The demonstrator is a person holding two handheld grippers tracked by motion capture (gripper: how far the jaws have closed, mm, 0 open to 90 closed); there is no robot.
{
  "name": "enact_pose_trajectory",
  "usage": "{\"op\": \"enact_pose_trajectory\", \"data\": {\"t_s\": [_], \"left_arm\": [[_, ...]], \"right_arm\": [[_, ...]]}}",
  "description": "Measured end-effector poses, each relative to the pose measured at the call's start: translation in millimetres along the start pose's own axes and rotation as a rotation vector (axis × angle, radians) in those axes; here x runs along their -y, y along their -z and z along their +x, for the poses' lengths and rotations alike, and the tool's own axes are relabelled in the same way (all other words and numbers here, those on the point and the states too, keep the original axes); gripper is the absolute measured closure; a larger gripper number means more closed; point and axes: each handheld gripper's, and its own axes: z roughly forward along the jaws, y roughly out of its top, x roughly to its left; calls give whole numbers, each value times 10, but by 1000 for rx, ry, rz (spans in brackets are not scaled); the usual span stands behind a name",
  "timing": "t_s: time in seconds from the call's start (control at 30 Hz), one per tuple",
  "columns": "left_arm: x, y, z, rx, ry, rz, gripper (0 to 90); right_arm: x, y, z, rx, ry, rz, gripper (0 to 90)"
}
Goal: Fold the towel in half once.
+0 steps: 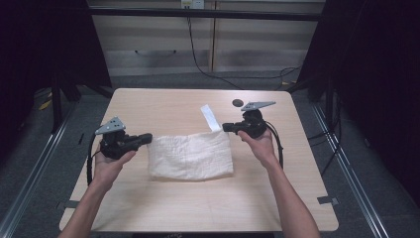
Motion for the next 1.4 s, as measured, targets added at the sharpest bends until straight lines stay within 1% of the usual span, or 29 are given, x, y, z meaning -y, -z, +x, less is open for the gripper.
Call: {"op": "enact_pose_trajectory", "data": {"t_s": [0.03,0.07,0.13,0.17,0.2,0.23,0.3,0.33,0.37,0.43,0.47,0.5,0.53,0.57,0.63,0.7,0.77,0.83,0.87,0.9,0.97,1.0,1.1,1.17,1.23,1.3,1.33,1.37,1.4], "left_arm": [[0,0,0,0,0,0,875],[-99,31,23,-10,-3,-15,875],[-146,42,37,-11,-6,-23,875],[-237,59,54,-17,-12,-29,875],[-237,59,54,-17,-12,-29,874],[-329,108,63,-10,-26,-50,875],[-367,128,65,-4,-19,-61,875],[-405,134,57,-8,-32,-52,875],[-470,120,20,-14,-60,-36,875],[-502,114,11,-15,-67,-38,875],[-576,109,11,-20,-73,-46,875],[-576,109,11,-20,-73,-46,875],[-659,101,24,-52,-115,-21,875],[-698,99,55,-58,-117,-10,874],[-775,95,129,-68,-94,-9,875],[-818,87,146,-76,-92,-8,875],[-952,68,181,-86,-98,-10,875],[-995,67,205,-86,-88,-20,876],[-1082,62,266,-89,-69,-39,876],[-1082,62,266,-89,-69,-39,876],[-1236,41,343,-73,-54,-61,876],[-1236,41,343,-73,-54,-61,877],[-1377,23,370,-61,-43,-101,877],[-1392,20,360,-52,-36,-113,877],[-1344,-29,308,-46,-57,-90,877],[-1293,-52,298,-34,-59,-82,876],[-1152,-100,277,-16,-74,-49,876],[-1152,-100,277,-16,-74,-49,876],[-1071,-120,277,-5,-67,-39,876]], "right_arm": [[0,0,0,0,0,0,886],[-60,121,7,8,7,-21,886],[-92,181,6,11,9,-31,886],[-152,296,4,23,14,-47,886],[-181,350,-2,29,16,-56,887],[-210,402,-7,31,15,-64,887],[-239,451,-10,29,15,-74,887],[-268,494,-12,29,16,-83,888],[-336,554,-16,35,23,-90,888],[-373,572,-17,41,25,-93,888],[-454,603,-24,50,29,-103,888],[-497,620,-31,55,32,-108,888],[-544,635,-38,58,33,-113,888],[-589,651,-45,61,33,-118,888],[-675,668,-64,56,28,-140,888],[-722,664,-67,57,28,-144,888],[-864,637,-78,71,33,-147,889],[-961,641,-102,87,31,-148,889],[-1011,653,-117,92,31,-149,889],[-1011,653,-117,92,31,-149,889],[-1172,714,-136,114,36,-159,889],[-1218,747,-134,116,34,-174,889],[-1311,822,-148,131,44,-191,889],[-1324,835,-155,140,47,-187,889],[-1286,854,-166,149,51,-191,889],[-1247,857,-169,149,46,-191,889],[-1137,855,-162,150,50,-173,889],[-1068,850,-161,151,52,-160,889],[-1068,850,-161,151,52,-160,889]]}}
